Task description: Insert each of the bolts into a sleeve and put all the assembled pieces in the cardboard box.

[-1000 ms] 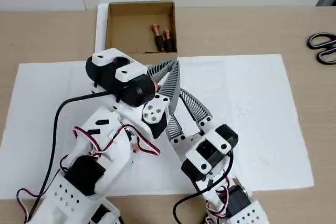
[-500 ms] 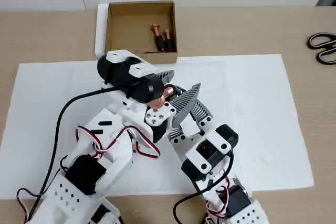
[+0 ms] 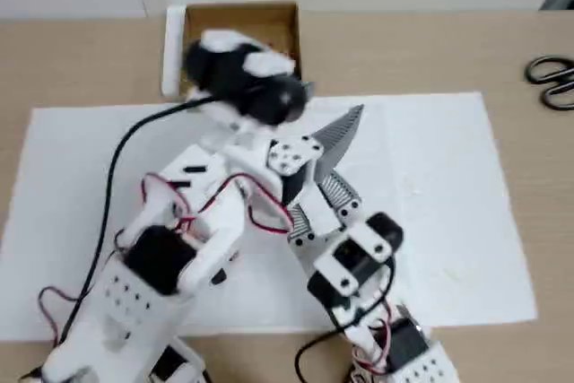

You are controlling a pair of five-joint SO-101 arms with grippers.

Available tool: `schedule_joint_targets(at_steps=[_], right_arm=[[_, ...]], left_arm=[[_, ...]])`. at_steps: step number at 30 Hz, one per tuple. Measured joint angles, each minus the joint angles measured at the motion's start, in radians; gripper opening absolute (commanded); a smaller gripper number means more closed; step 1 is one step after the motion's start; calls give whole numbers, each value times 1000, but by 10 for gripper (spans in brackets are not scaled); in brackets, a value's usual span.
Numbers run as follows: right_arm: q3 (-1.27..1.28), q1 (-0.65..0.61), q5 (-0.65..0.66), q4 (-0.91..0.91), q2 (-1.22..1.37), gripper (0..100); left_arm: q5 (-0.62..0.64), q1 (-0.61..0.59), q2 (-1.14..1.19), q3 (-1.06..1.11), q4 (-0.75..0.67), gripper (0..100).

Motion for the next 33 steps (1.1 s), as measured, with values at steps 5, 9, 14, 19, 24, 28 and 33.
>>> schedule_joint_targets(at_steps=[5,9,14,19,24,28,33], right_arm=[[0,2,0,0,-2,5],[0,0,0,0,-2,5],[0,0,0,0,-2,5],[0,0,0,0,-2,5],[0,0,0,0,-2,5],[0,0,0,0,-2,5],[0,0,0,0,-2,5]], left_arm=[[0,0,-14,-21,25,200],[-5,0,-60,-21,25,199],[-8,-9,-144,-21,25,199],[-8,-98,-233,-21,25,177],[-11,-175,-324,51,25,85],[-9,-192,-396,141,-3,20],[-9,-192,-520,302,-152,7]])
